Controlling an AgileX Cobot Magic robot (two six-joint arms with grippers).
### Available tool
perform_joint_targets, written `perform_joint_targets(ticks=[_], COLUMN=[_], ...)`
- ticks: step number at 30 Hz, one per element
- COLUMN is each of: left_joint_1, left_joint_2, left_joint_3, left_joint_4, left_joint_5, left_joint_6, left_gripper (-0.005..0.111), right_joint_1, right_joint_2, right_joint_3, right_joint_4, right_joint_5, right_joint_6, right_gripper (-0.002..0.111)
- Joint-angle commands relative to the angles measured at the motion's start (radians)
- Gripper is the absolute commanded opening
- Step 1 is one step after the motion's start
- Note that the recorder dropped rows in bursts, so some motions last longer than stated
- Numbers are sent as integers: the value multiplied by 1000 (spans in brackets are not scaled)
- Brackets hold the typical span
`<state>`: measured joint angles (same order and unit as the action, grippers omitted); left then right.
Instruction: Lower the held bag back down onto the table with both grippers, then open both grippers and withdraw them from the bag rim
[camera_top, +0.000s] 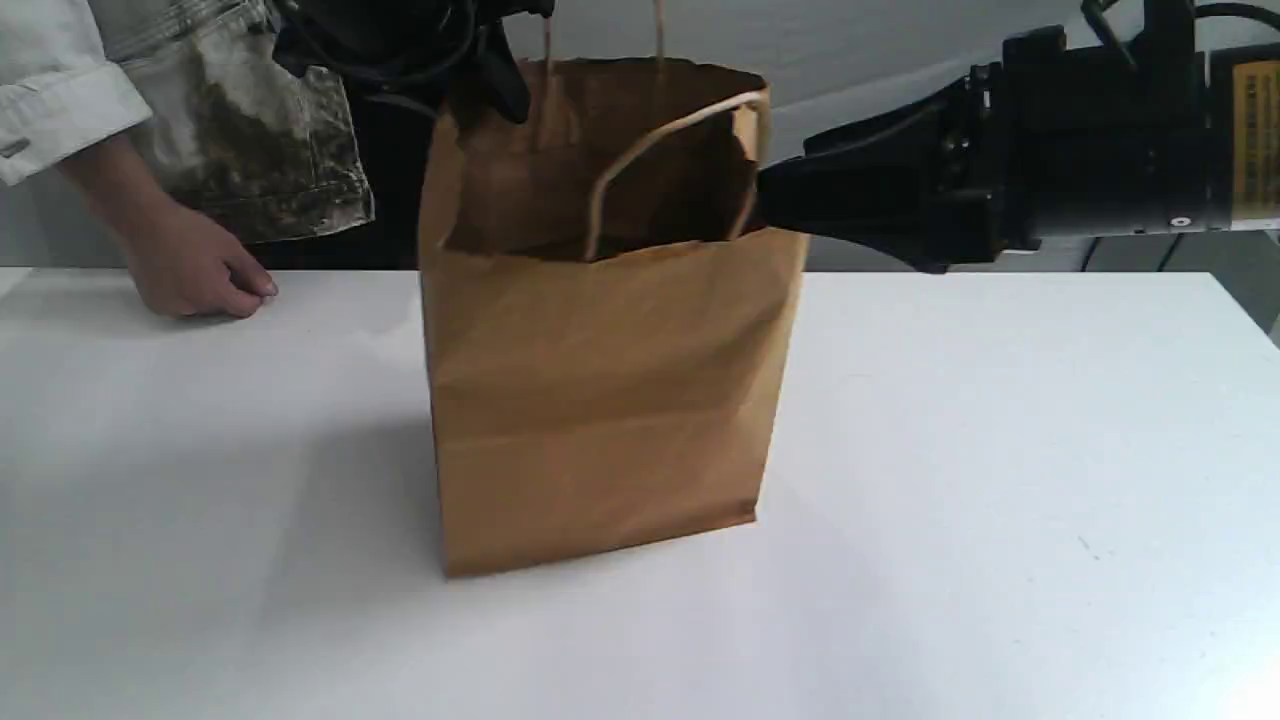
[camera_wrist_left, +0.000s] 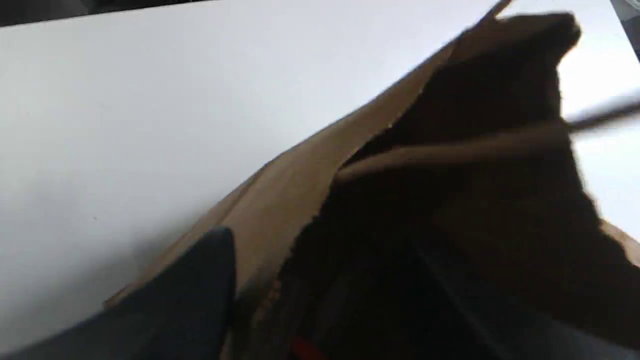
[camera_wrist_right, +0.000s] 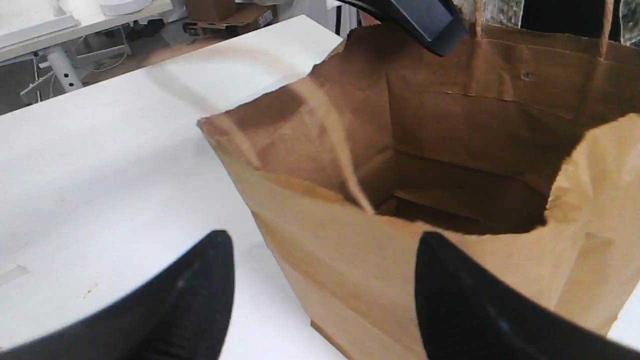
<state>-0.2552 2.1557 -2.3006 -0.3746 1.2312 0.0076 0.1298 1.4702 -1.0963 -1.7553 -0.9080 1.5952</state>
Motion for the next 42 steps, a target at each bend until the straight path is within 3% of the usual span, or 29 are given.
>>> perform_joint_targets(ticks=[1,12,25,42], left_joint_1=[-3,1,115,117], left_joint_2=[-15,-46,-180,-360], left_joint_3=[4,4,4,4], left_joint_4=[-7,68,73,98], left_joint_5=[-10,-10,-10,-34], left_joint_6=[-8,-8,-8,99], left_gripper=[62,63,63,63], right_joint_1=[0,0,0,-4], right_joint_2=[-11,-11,-77,-241], right_joint_3=[6,6,6,6], right_joint_4=[11,11,11,11], right_joint_5=[5,4,64,192], right_joint_6=[-3,-25,-44,-54], right_gripper=[54,54,54,54])
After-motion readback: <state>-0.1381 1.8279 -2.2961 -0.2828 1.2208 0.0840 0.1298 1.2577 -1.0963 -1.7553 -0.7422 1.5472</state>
